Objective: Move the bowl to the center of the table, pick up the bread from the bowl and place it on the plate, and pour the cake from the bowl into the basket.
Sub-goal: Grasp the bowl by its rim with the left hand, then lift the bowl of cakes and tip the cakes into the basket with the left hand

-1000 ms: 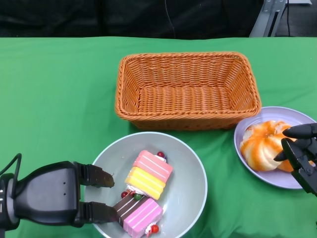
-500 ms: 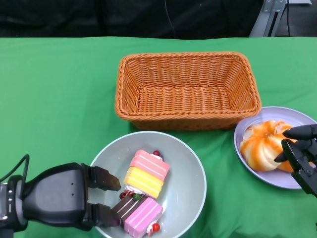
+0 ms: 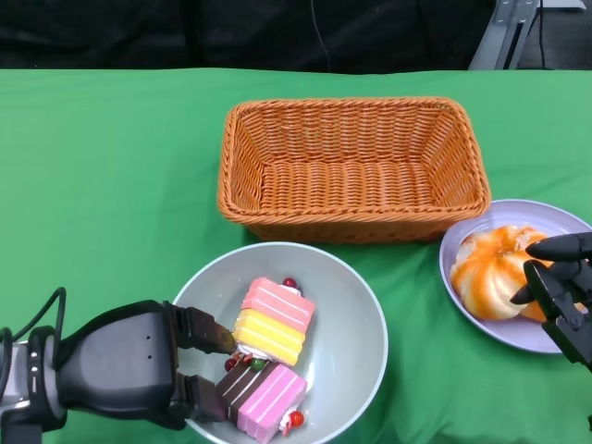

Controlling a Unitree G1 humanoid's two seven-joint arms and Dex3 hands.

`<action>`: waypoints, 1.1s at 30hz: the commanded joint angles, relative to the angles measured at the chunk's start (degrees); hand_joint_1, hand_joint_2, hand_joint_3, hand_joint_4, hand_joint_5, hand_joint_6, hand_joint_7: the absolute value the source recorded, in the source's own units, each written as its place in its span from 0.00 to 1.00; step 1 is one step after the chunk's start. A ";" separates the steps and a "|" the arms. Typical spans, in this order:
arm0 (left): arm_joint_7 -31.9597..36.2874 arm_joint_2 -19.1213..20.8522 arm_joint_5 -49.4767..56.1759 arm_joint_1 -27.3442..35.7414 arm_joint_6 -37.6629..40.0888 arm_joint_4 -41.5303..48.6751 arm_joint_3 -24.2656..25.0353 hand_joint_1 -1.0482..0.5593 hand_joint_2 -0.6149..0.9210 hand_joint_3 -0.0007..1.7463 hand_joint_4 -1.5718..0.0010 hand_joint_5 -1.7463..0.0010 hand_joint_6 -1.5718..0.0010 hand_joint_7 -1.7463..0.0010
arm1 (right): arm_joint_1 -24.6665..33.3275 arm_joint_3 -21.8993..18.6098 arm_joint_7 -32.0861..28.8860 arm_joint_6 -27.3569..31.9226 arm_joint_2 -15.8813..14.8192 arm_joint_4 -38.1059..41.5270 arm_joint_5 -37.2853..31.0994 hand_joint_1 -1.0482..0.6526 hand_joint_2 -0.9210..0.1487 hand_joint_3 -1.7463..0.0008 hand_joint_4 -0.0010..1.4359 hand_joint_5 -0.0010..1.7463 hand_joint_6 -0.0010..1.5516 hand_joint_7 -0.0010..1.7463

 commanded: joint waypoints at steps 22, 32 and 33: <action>-16.18 0.39 -3.84 6.90 4.55 -6.13 6.53 0.35 0.91 0.00 0.30 0.98 0.34 1.00 | 1.03 -0.37 -0.65 -1.13 0.05 -1.12 -0.18 0.52 0.00 0.85 0.45 0.88 0.44 0.64; -2.21 -3.84 -1.15 4.15 0.96 0.82 4.65 0.44 0.85 0.00 0.36 0.49 0.13 0.98 | 0.92 -0.37 -0.11 -1.90 0.12 -0.57 0.42 0.53 0.00 0.84 0.46 0.89 0.44 0.63; -0.05 -4.36 -0.51 3.75 1.02 1.80 4.22 0.44 0.86 0.00 0.42 0.36 0.12 0.98 | 0.89 -0.38 -0.10 -1.99 0.14 -0.48 0.43 0.53 0.00 0.83 0.46 0.89 0.44 0.63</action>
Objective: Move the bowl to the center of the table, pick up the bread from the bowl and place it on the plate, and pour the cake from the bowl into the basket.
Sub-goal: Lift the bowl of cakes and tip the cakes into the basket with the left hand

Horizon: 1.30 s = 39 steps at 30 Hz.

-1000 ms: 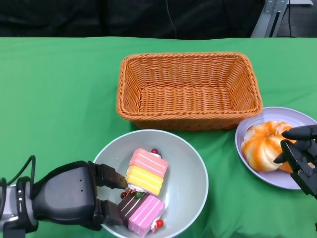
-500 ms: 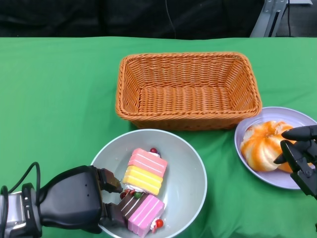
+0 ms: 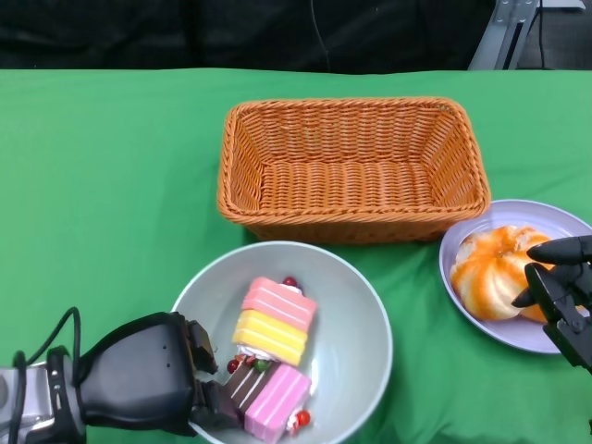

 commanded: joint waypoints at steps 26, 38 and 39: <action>24.03 -3.77 3.42 -7.22 -4.21 12.99 -5.11 0.52 0.99 0.00 0.59 0.00 0.62 0.06 | 0.30 -0.33 -0.37 -1.11 0.44 0.36 0.47 0.52 0.00 0.85 0.47 0.88 0.45 0.62; 24.86 -1.50 2.67 -7.17 -6.24 10.52 -4.18 0.53 1.00 0.03 0.59 0.00 0.60 0.10 | 0.00 -0.46 -0.61 -0.69 0.35 0.81 0.33 0.53 0.00 0.85 0.46 0.88 0.45 0.62; 24.84 -1.51 2.68 -7.17 -6.26 10.53 -4.15 0.53 1.00 0.03 0.59 0.00 0.61 0.10 | -0.02 -0.47 -0.61 -0.68 0.35 0.83 0.33 0.53 0.00 0.85 0.46 0.88 0.45 0.62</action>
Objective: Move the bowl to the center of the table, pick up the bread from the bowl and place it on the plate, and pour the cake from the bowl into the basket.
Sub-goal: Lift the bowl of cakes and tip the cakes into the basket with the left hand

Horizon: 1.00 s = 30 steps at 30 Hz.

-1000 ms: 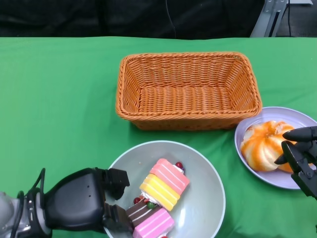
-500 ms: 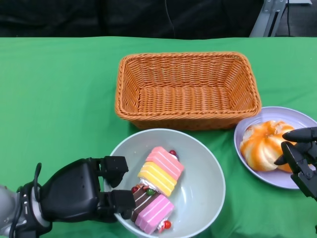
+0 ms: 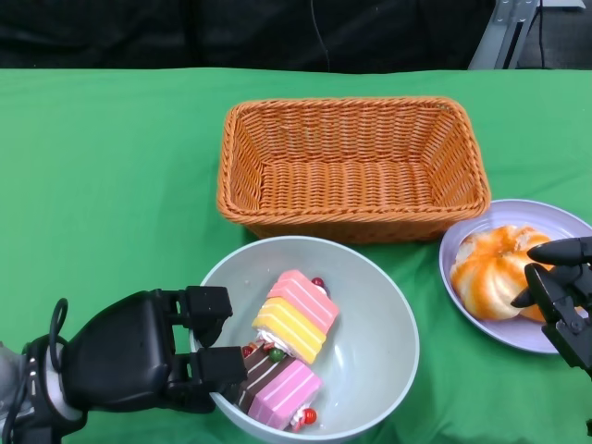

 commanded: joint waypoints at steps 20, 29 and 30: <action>8.86 1.68 0.13 -3.42 -0.96 0.07 1.21 0.53 0.98 0.01 0.58 0.00 0.55 0.17 | -0.97 -0.42 -2.20 -1.64 0.38 2.90 -1.55 0.54 0.01 0.83 0.48 0.87 0.47 0.62; 7.43 0.92 -2.38 -3.39 -3.18 0.26 2.75 0.59 0.99 0.02 0.59 0.00 0.60 0.05 | -1.30 -0.44 -1.77 -2.02 0.14 3.79 -1.33 0.52 0.01 0.84 0.49 0.87 0.47 0.60; 7.39 0.90 -2.35 -3.37 -3.22 0.26 2.84 0.59 0.99 0.02 0.59 0.00 0.60 0.05 | -1.30 -0.44 -1.76 -2.03 0.14 3.79 -1.33 0.52 0.01 0.84 0.49 0.87 0.47 0.60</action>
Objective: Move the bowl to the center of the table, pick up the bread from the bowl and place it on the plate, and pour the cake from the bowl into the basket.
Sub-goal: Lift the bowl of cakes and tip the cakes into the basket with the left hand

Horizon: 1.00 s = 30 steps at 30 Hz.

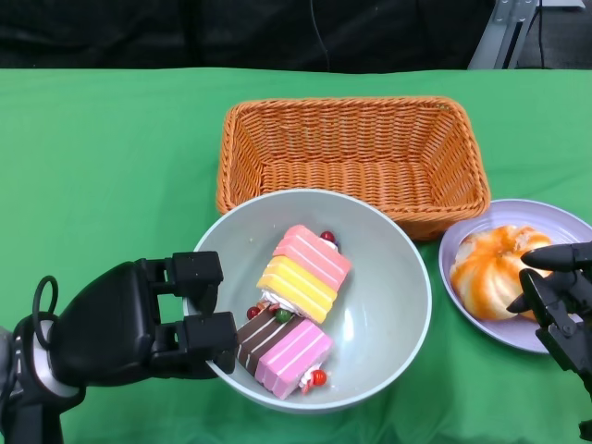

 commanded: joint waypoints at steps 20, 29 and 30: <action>-13.51 -3.49 -14.39 4.91 -5.03 -8.59 13.11 0.67 0.70 0.54 0.49 0.09 0.54 0.14 | -1.07 -0.03 -1.74 -3.22 -0.08 3.35 -2.80 0.54 0.18 0.65 0.51 0.87 0.49 0.62; -17.80 -6.81 -15.70 6.57 -4.70 -10.05 16.83 0.65 0.60 0.73 0.51 0.03 0.57 0.12 | -0.37 0.70 -2.47 -2.62 -0.04 2.88 -3.88 0.53 0.19 0.63 0.50 0.87 0.48 0.62; -18.31 -6.96 -15.91 6.73 -4.82 -10.17 17.19 0.65 0.60 0.73 0.51 0.03 0.57 0.11 | -0.37 0.73 -2.55 -2.64 -0.05 2.93 -3.99 0.53 0.18 0.63 0.50 0.87 0.48 0.62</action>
